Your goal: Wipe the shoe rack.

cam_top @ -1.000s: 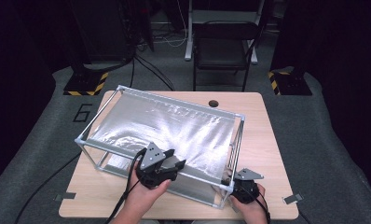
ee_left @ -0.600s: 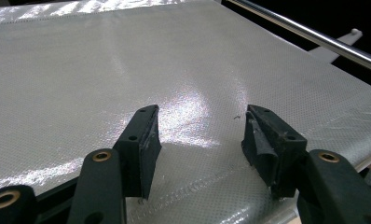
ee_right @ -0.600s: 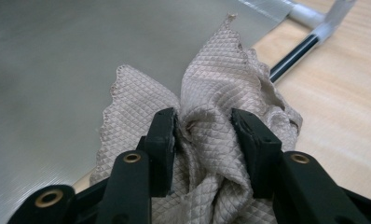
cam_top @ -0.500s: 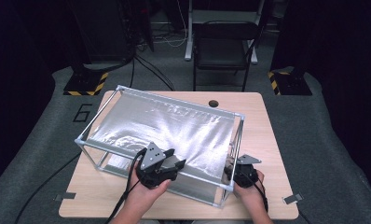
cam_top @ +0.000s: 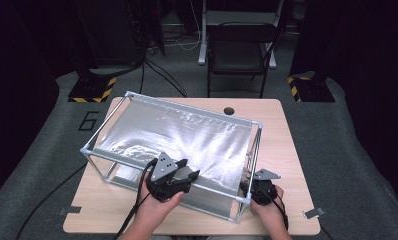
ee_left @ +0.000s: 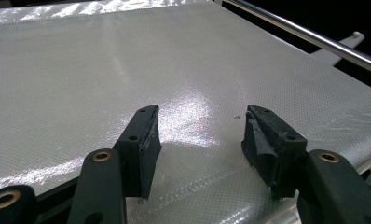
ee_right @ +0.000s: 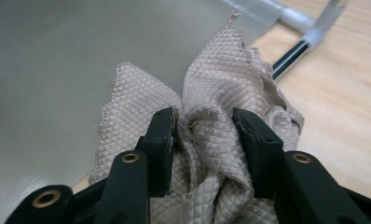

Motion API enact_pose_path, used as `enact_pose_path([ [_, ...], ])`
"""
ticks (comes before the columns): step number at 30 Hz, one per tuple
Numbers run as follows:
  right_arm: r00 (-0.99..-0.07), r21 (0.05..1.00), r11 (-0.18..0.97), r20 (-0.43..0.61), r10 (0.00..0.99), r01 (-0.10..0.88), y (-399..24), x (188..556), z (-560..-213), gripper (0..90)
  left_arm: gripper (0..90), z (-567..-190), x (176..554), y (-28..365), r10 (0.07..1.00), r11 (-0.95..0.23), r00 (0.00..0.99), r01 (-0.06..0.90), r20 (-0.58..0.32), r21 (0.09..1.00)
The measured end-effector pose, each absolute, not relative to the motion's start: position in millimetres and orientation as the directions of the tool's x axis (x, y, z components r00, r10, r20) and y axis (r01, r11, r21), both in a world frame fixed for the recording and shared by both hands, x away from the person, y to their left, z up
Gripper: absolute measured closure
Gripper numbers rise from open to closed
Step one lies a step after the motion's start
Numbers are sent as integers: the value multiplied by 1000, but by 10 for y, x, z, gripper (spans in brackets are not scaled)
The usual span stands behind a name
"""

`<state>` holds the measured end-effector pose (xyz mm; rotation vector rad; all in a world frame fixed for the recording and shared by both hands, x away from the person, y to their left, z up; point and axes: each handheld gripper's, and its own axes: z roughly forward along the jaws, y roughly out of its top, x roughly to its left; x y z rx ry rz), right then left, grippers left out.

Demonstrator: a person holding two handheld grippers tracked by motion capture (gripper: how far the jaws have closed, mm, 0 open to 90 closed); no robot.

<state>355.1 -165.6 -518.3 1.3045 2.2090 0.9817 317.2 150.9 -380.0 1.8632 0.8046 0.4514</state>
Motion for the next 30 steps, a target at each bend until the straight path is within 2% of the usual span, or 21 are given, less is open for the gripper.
enact_pose_path([
  [13, -565, 746, 333, 71, 822, 577, -1636, 3079, -5195, 580, 453, -3792, 3199, 1503, 705, -259, 706, 337, -61, 905],
  [18, -558, 755, 331, 57, 828, 567, -1647, 3111, -5201, 587, 451, -3768, 3206, 1506, 697, -272, 715, 341, -60, 900],
  [30, -533, 756, 313, 55, 845, 575, -1752, 3494, -5197, 603, 424, -3743, 3170, 1519, 661, -269, 745, 343, -86, 900],
])
